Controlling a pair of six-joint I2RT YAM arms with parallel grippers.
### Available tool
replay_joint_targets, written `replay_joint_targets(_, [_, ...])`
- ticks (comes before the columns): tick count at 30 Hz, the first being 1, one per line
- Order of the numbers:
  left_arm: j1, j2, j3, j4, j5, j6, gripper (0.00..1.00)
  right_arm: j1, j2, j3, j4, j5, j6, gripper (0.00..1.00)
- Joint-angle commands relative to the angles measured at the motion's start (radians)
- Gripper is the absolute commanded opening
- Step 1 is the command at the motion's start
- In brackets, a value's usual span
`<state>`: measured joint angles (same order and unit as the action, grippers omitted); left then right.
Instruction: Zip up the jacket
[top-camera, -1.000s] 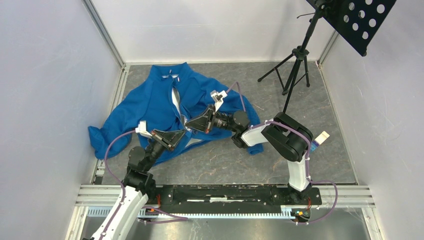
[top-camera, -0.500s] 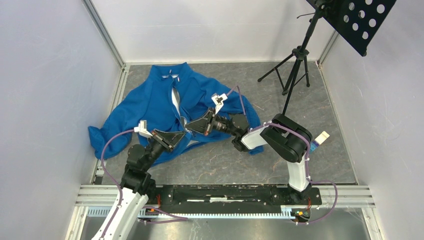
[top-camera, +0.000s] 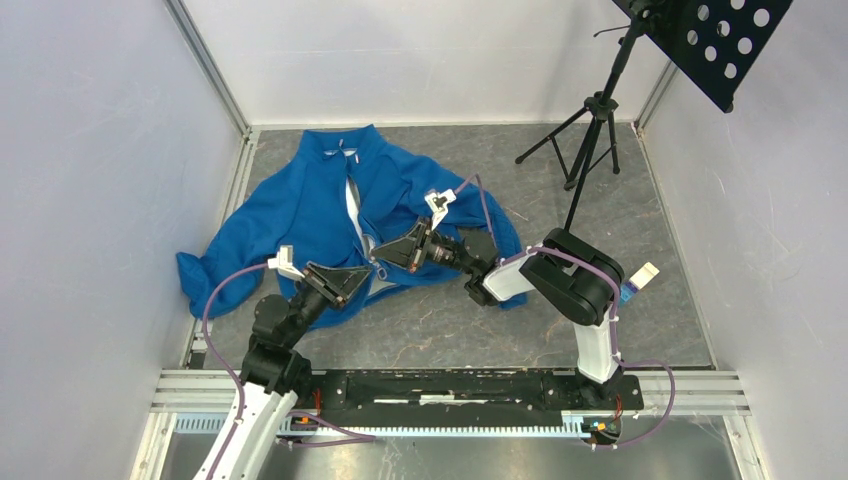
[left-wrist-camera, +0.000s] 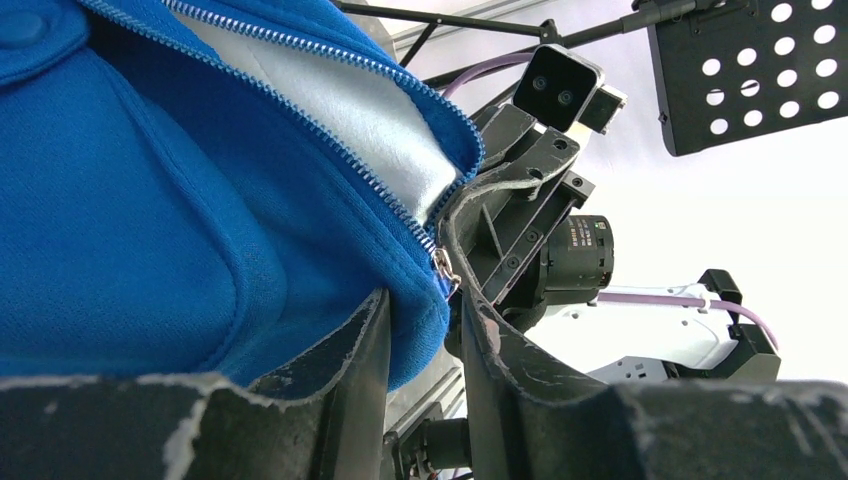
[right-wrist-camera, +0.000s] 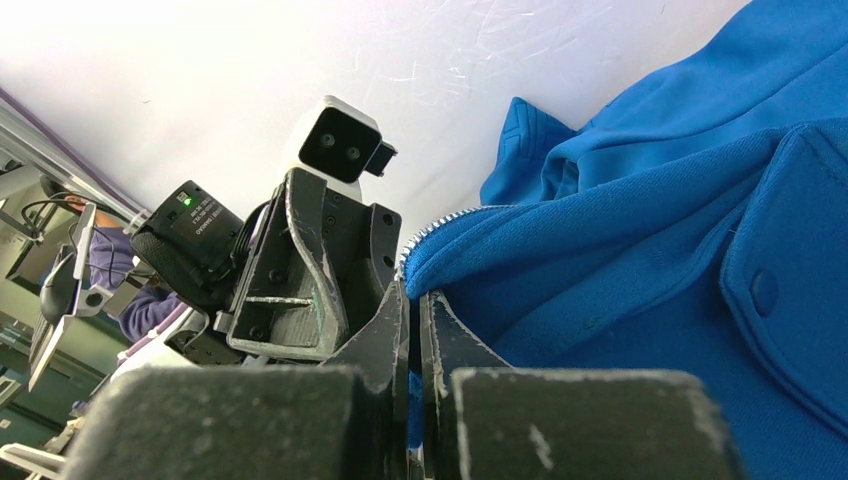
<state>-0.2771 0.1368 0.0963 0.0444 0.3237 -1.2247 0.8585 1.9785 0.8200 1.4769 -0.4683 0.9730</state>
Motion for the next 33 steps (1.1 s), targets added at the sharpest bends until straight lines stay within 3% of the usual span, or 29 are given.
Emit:
replay_joint_targets(1, [-0.004,0.003,-0.002,0.021,0.026,-0.010,0.38,0.011,-0.019,0.000,0.479,0.031,0.006,0.00])
replay_joint_targets(12, [-0.004,0.062,-0.005,0.108,0.039,-0.038,0.26,0.020,-0.021,-0.015,0.479,0.044,-0.006,0.00])
replay_joint_targets(18, [-0.004,0.032,-0.010,0.081,0.038,-0.007,0.02,0.022,-0.024,-0.033,0.478,0.064,-0.007,0.00])
replay_joint_targets(27, [-0.004,0.052,0.091,-0.259,0.068,0.215,0.02,0.022,-0.083,-0.088,0.333,0.143,-0.023,0.00])
replay_joint_targets(33, [-0.004,0.067,0.082,-0.289,0.097,0.222,0.02,0.028,-0.060,-0.073,0.272,0.160,0.010,0.00])
